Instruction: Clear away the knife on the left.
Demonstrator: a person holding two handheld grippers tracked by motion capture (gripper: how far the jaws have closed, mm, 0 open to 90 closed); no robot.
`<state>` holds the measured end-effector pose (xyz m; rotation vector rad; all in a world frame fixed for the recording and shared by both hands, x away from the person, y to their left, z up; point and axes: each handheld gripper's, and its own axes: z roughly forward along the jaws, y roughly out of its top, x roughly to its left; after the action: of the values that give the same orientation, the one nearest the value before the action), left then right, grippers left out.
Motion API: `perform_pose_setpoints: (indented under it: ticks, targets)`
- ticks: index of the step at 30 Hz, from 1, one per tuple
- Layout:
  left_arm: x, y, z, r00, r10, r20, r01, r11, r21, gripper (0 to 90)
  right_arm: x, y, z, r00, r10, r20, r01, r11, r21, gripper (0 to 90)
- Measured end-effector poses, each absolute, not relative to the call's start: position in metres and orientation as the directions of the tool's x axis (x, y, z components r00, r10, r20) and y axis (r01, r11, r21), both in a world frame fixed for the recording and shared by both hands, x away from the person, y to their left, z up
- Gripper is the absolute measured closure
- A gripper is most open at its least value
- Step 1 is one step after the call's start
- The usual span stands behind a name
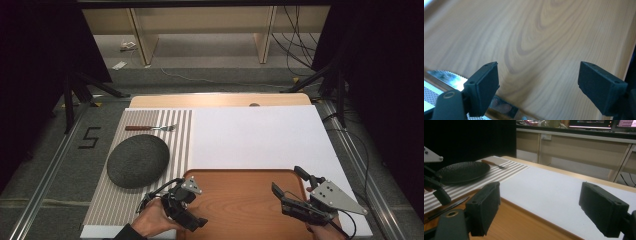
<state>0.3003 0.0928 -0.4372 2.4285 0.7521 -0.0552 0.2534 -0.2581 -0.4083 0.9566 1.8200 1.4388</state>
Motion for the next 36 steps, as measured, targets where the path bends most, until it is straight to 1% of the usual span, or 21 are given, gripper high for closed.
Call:
perform_pose_setpoints:
  ticks: [5,11,13,18,22,26,30,34,36]
  targets:
    - [0.299,0.097,-0.427,0.835,0.519,-0.185,0.505,-0.588,0.631,16.1,0.253,-0.258,-0.408,-0.545,0.838,-0.035,0.16,0.145,0.976,18.2]
    - [0.295,0.104,-0.416,0.842,0.516,-0.158,0.439,-0.485,0.757,15.6,0.253,-0.258,-0.408,-0.544,0.838,-0.034,0.161,0.144,0.976,18.2]
    - [0.294,0.106,-0.413,0.843,0.515,-0.157,0.425,-0.457,0.782,15.5,0.253,-0.258,-0.408,-0.545,0.838,-0.034,0.16,0.144,0.977,18.2]
    - [0.292,0.113,-0.409,0.842,0.514,-0.167,0.4,-0.386,0.831,15.6,0.253,-0.258,-0.408,-0.546,0.837,-0.033,0.161,0.143,0.977,18.2]
    - [0.29,0.12,-0.405,0.841,0.515,-0.164,0.361,-0.308,0.88,15.6,0.253,-0.258,-0.408,-0.545,0.838,-0.033,0.161,0.143,0.976,18.2]
    - [0.288,0.126,-0.402,0.84,0.516,-0.168,0.335,-0.251,0.908,15.6,0.253,-0.258,-0.408,-0.545,0.838,-0.034,0.161,0.144,0.977,18.2]
    - [0.287,0.132,-0.403,0.835,0.522,-0.175,0.329,-0.218,0.919,15.6,0.253,-0.258,-0.408,-0.545,0.838,-0.035,0.16,0.145,0.976,18.2]
    - [0.284,0.135,-0.403,0.827,0.544,-0.142,0.296,-0.205,0.933,15.6,0.253,-0.258,-0.408,-0.546,0.837,-0.034,0.16,0.144,0.977,18.2]
    - [0.283,0.136,-0.403,0.829,0.54,-0.146,0.293,-0.195,0.936,15.5,0.253,-0.258,-0.408,-0.548,0.836,-0.034,0.158,0.144,0.977,18.2]
